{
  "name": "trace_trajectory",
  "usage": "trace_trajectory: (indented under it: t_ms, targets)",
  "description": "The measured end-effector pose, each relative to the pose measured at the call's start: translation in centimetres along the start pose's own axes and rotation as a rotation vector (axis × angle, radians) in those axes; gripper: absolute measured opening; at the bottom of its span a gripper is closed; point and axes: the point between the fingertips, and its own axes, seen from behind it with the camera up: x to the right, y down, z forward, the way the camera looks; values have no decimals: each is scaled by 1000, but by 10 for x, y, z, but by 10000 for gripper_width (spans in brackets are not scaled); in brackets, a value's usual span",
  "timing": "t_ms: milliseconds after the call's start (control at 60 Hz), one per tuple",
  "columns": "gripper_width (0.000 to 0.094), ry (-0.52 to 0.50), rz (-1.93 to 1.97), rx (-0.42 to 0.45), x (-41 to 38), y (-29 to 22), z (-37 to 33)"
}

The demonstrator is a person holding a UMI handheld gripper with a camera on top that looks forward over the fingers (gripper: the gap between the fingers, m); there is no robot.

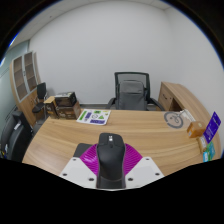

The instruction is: Arrange mouse

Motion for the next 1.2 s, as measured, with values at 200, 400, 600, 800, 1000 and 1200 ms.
trace_trajectory:
  t_ms: [200, 400, 600, 800, 1000, 1200]
  targets:
    - [285, 30, -34, -64, -38, 72, 63]
    - [334, 56, -59, -130, -41, 119, 92]
    - [488, 71, -16, -162, -37, 136, 97]
    - [861, 121, 0, -156, -29, 110, 56]
    - [858, 156, 64, -127, -28, 64, -72]
    - [853, 214, 87, -108, -22, 64, -205]
